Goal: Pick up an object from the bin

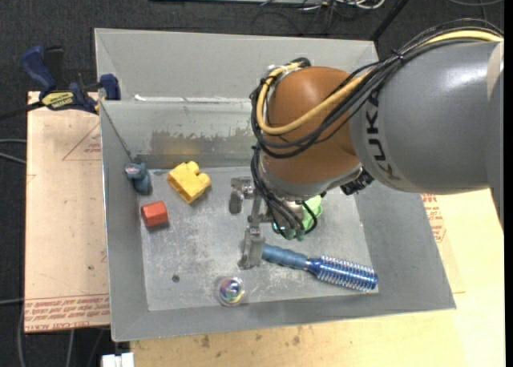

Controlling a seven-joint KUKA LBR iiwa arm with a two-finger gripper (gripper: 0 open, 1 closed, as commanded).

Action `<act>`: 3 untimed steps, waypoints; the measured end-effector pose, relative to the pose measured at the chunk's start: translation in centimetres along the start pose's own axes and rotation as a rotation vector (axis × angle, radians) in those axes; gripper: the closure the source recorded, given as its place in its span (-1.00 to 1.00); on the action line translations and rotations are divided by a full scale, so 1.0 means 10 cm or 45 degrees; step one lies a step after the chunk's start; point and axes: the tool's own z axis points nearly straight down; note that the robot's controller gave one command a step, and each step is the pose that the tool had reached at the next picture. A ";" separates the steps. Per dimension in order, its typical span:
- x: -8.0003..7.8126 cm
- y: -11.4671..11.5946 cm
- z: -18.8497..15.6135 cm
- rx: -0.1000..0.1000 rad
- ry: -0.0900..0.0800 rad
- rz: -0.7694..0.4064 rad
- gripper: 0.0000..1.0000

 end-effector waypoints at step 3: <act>0.22 -0.80 1.27 -0.001 -0.010 -0.049 1.00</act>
Offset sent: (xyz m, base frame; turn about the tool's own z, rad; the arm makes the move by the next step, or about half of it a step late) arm -0.0114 -0.0809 -0.1272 -0.0751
